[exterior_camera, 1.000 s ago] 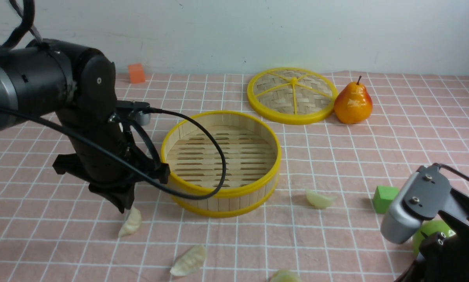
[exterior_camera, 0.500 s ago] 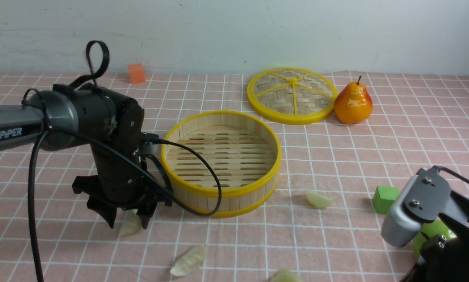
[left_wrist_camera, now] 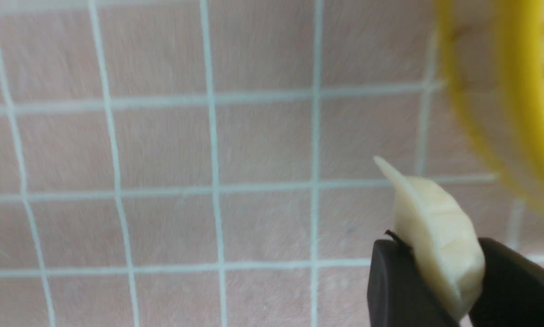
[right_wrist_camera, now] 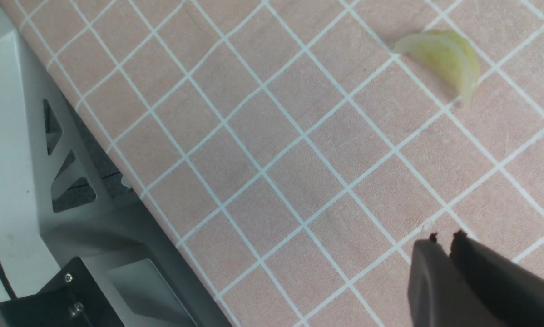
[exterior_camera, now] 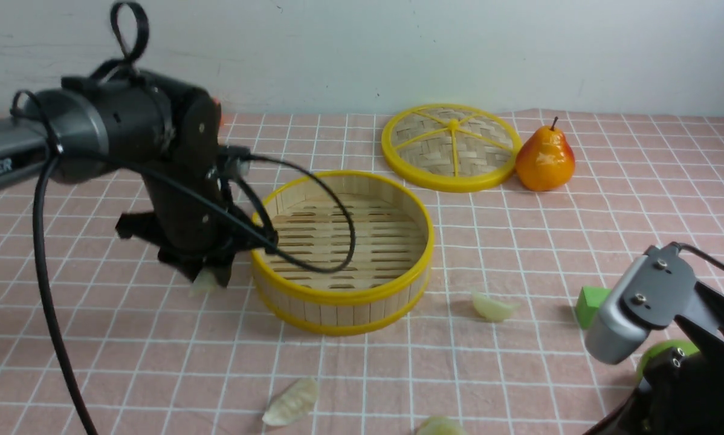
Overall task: Put the dumplings into the steamer on the table with the pink tablecloth.
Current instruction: 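Place the dumpling into the bamboo steamer basket with the left gripper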
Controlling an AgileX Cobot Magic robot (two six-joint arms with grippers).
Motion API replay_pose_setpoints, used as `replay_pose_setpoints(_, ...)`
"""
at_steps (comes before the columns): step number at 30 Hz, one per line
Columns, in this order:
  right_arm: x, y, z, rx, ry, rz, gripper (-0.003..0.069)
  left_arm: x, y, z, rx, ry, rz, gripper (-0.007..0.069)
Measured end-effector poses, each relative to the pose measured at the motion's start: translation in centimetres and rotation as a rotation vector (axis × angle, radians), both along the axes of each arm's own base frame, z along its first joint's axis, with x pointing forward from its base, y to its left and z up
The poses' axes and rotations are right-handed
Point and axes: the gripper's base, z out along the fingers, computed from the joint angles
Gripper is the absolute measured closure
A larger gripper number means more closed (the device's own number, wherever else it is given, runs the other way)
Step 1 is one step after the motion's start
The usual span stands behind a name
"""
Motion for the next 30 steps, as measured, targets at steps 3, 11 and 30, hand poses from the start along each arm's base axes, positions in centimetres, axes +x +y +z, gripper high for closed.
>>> replay_pose_setpoints(3, 0.1, 0.0, 0.0, 0.004, -0.012, -0.008, 0.0595, 0.3, -2.4, 4.5, -0.046, -0.121, -0.058, 0.0433)
replay_pose_setpoints(11, -0.3, 0.3, 0.1, 0.040, 0.045, -0.004, 0.0594, 2.7, -10.1, 6.6, -0.168, -0.234, -0.167, 0.0433)
replay_pose_setpoints(30, -2.0, 0.6, 0.2, 0.075, 0.201, 0.091, 0.0575, 9.0, -13.5, -6.6, -0.143, -0.186, -0.082, 0.0388)
